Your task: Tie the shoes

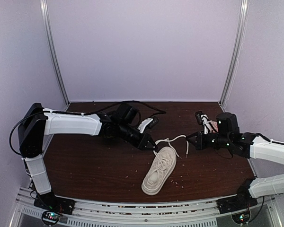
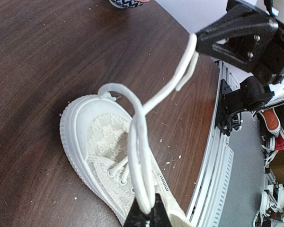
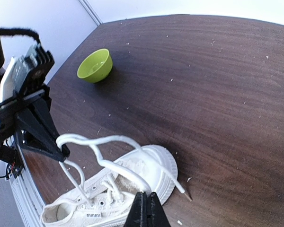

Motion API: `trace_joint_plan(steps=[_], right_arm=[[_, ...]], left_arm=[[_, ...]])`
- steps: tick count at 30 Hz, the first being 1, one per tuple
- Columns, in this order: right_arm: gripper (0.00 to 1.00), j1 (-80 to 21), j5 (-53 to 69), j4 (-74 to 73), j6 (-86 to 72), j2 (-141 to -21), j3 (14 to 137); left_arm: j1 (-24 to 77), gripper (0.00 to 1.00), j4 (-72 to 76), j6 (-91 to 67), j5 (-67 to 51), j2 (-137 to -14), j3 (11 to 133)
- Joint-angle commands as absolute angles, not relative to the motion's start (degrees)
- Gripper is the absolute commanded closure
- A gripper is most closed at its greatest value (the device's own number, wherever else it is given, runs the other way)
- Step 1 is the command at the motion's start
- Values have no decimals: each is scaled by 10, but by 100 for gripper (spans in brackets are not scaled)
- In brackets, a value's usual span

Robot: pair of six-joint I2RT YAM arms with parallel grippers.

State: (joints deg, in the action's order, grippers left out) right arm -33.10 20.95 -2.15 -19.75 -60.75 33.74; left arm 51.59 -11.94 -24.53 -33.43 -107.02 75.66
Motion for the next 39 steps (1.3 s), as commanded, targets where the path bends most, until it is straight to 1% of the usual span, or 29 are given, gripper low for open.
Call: trace_joint_plan(steps=[1, 6, 11, 15, 19, 22, 25, 29, 35, 39], right_arm=[[100, -375, 212, -54, -219, -571, 296], [100, -427, 199, -5, -275, -572, 235], [100, -456, 182, 51, -312, -622, 203], [100, -464, 187, 70, -323, -642, 208], [100, -466, 198, 72, -326, -614, 223], [100, -482, 191, 73, -324, -588, 237], [100, -505, 187, 91, -324, -588, 251], [100, -545, 186, 130, -318, -629, 276], [100, -581, 177, 154, -305, -737, 328], [100, -589, 134, 146, -310, -790, 352]], left_arm=[[518, 100, -88, -251, -334, -1065, 776], [518, 100, -86, -250, -342, -1070, 780], [518, 100, -85, -250, -343, -1073, 785], [518, 100, -88, -250, -342, -1073, 788], [518, 100, -89, -256, -339, -1073, 796], [521, 100, -91, -277, -321, -1073, 803], [524, 100, -82, -303, -308, -1076, 803], [528, 100, -73, -321, -301, -1083, 802], [529, 100, -62, -335, -298, -1087, 797], [530, 100, -61, -337, -301, -1087, 797]])
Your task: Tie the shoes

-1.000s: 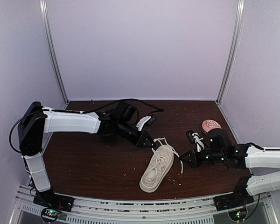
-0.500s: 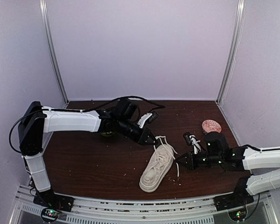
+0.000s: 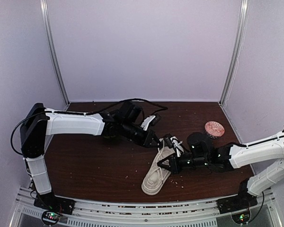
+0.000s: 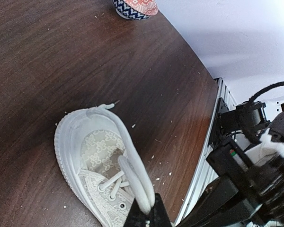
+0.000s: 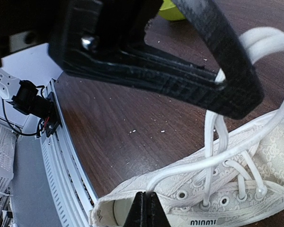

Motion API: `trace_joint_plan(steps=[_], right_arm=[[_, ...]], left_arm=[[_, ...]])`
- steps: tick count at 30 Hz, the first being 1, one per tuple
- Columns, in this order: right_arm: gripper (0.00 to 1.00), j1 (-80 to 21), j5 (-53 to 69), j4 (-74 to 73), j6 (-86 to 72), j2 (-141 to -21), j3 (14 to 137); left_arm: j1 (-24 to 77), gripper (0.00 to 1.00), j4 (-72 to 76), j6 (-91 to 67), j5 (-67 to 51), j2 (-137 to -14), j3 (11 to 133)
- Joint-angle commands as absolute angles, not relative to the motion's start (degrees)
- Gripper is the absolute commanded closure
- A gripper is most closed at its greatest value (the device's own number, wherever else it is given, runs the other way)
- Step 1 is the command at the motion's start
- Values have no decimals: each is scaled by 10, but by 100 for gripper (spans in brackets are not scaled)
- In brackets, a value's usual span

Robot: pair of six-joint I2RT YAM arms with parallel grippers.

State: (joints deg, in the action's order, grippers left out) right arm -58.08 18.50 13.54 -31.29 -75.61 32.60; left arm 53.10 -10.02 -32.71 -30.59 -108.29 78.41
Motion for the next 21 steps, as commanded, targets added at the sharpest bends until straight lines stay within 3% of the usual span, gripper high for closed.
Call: trace_joint_plan(steps=[1, 21], right_arm=[[100, -590, 118, 143, -312, -798, 354], [100, -598, -55, 74, -318, -829, 363]], left_arm=[[531, 100, -61, -337, -301, -1086, 797], [537, 100, -83, -334, -292, -1081, 806]])
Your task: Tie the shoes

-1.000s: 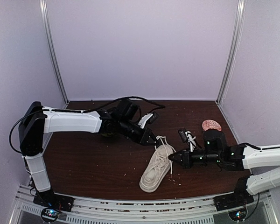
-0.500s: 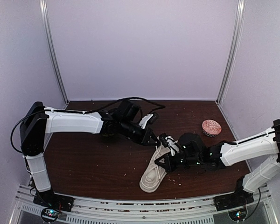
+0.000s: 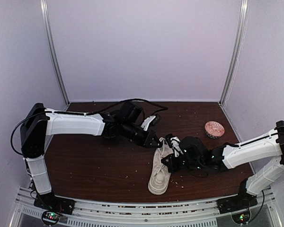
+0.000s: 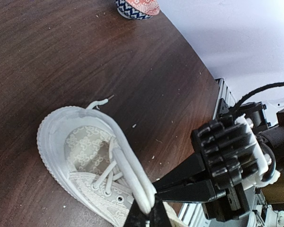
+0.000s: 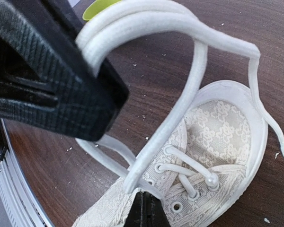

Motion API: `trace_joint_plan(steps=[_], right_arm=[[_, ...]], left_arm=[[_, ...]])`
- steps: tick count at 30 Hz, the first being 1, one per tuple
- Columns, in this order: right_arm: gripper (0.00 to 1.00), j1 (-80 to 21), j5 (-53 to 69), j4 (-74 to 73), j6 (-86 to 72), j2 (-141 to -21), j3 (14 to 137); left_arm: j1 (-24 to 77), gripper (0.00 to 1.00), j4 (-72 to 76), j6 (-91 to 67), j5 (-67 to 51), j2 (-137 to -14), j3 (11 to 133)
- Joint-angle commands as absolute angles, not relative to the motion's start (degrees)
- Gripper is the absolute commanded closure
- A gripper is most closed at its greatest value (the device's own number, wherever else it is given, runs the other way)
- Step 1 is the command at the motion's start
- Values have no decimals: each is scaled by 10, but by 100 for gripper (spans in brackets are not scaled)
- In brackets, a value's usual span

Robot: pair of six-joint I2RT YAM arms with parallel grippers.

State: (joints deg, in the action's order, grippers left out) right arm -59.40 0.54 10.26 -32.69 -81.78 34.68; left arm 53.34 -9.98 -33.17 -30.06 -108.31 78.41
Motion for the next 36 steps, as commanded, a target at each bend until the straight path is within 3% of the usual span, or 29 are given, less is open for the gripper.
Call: trace_joint_plan(steps=[1, 9, 21, 33, 36], right_arm=[[100, -600, -66, 74, -317, -828, 364], [100, -602, -132, 118, -307, -839, 365], [100, -602, -181, 328, -278, -891, 354], [100, -599, -73, 495, -275, -972, 342], [100, -593, -61, 500, -280, -976, 340]], left_arm=[[538, 100, -89, -334, -288, -1081, 807], [541, 100, -96, -338, -299, -1085, 809], [546, 100, -95, -361, -292, -1095, 820], [542, 100, -105, -364, -278, -1113, 834], [539, 91, -118, -354, -275, -1114, 840]])
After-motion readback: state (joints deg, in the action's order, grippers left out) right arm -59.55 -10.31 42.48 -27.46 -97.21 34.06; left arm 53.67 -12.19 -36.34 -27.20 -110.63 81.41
